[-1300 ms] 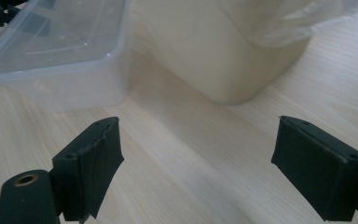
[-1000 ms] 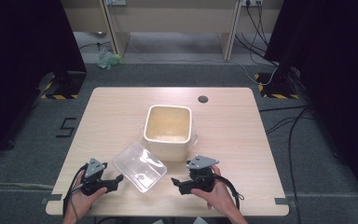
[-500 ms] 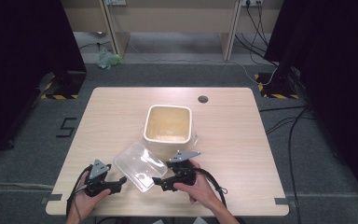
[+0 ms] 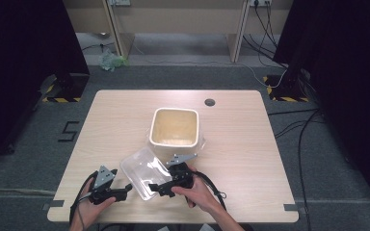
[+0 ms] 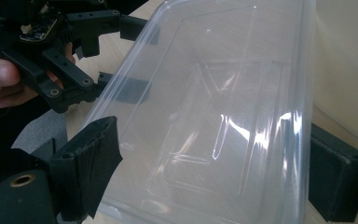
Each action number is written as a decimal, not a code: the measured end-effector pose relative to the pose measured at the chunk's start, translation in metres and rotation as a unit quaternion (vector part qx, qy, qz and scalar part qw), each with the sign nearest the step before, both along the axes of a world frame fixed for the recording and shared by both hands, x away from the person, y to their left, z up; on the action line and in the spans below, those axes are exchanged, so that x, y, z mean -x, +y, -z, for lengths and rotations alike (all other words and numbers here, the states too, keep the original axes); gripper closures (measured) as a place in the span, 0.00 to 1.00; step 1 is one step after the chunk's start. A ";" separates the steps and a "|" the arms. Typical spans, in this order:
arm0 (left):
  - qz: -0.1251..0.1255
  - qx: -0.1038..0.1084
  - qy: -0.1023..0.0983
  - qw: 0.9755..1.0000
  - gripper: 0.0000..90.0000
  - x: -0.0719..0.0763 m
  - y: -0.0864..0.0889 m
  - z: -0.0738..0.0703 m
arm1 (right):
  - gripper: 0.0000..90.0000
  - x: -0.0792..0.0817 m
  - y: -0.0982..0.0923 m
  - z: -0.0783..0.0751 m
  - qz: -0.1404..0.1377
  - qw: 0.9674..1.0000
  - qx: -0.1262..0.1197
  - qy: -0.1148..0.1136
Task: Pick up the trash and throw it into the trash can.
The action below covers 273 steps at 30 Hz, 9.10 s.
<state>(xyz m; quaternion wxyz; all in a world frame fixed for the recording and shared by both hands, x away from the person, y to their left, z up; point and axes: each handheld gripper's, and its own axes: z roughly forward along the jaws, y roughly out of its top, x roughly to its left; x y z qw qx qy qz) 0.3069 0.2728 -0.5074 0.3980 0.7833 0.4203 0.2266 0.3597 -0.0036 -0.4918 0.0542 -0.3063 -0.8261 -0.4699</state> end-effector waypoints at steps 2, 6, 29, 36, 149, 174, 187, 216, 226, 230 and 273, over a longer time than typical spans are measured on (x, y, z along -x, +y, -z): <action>0.001 0.006 -0.004 1.000 0.20 0.002 0.002 -0.001 | 0.16 0.001 0.001 0.000 0.000 1.000 0.000 0.000; 0.000 0.006 -0.010 1.000 0.23 0.004 0.004 -0.003 | 0.16 0.003 0.002 -0.001 -0.002 1.000 -0.008 0.005; 0.001 0.024 -0.027 0.999 0.26 0.017 0.009 -0.025 | 0.11 0.003 0.013 -0.001 -0.015 1.000 -0.016 0.018; -0.005 0.034 -0.030 0.999 0.26 0.020 0.015 -0.031 | 0.14 0.004 0.018 -0.001 -0.017 0.999 -0.027 0.016; 0.054 0.023 -0.103 0.993 0.25 -0.054 -0.078 -0.146 | 0.17 -0.012 -0.080 -0.125 0.119 0.983 -0.103 -0.090; 0.047 0.046 -0.066 0.996 0.24 -0.085 -0.081 -0.133 | 0.16 -0.032 -0.084 -0.135 0.163 0.978 -0.111 -0.069; 0.039 0.041 -0.064 0.996 0.24 -0.089 -0.083 -0.131 | 0.16 -0.037 -0.082 -0.140 0.165 0.975 -0.127 -0.081; 0.042 0.043 -0.064 0.996 0.23 -0.088 -0.085 -0.132 | 0.16 -0.043 -0.080 -0.147 0.158 0.976 -0.108 -0.106; 0.045 0.040 -0.073 0.996 0.23 -0.083 -0.086 -0.138 | 0.14 -0.046 -0.084 -0.156 0.162 0.974 -0.135 -0.083; 0.039 0.040 -0.077 0.995 0.23 -0.081 -0.084 -0.139 | 0.14 -0.045 -0.081 -0.158 0.161 0.974 -0.133 -0.084; 0.031 0.051 -0.066 0.996 0.21 -0.077 -0.072 -0.134 | 0.16 -0.048 -0.095 -0.142 0.191 0.973 -0.081 -0.099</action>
